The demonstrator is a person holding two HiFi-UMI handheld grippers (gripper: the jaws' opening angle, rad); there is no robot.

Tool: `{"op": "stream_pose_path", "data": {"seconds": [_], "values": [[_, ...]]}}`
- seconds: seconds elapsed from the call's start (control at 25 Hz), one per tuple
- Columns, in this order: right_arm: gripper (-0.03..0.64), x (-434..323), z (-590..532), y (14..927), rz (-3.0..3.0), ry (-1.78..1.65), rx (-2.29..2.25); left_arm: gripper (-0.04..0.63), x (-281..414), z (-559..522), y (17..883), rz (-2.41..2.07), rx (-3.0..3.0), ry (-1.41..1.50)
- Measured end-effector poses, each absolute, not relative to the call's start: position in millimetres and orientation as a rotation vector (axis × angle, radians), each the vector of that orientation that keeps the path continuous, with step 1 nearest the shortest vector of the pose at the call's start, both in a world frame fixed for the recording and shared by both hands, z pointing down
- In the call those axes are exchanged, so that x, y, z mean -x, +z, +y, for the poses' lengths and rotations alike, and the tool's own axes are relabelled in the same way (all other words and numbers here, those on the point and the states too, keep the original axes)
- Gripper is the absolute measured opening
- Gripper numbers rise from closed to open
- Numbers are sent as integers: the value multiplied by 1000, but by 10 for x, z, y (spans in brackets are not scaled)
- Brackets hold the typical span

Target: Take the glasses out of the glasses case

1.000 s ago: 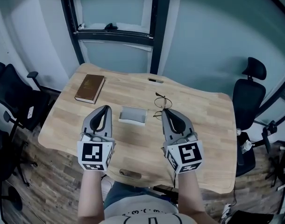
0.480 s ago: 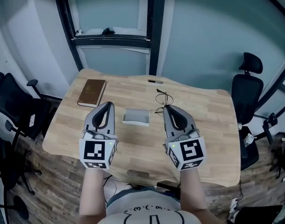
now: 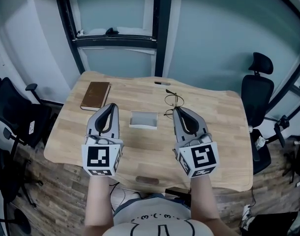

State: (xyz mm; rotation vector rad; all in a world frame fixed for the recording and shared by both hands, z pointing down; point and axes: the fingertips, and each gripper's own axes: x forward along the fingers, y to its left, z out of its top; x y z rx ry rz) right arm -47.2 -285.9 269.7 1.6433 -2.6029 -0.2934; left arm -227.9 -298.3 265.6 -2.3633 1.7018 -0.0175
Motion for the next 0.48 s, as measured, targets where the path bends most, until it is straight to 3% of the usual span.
{"op": "stream_pose_path", "data": {"seconds": [0.48], "values": [[15, 413, -2829, 2608, -2562, -352, -1681, 16, 2461, -2927, 2600, 1739, 2319, 9]]}}
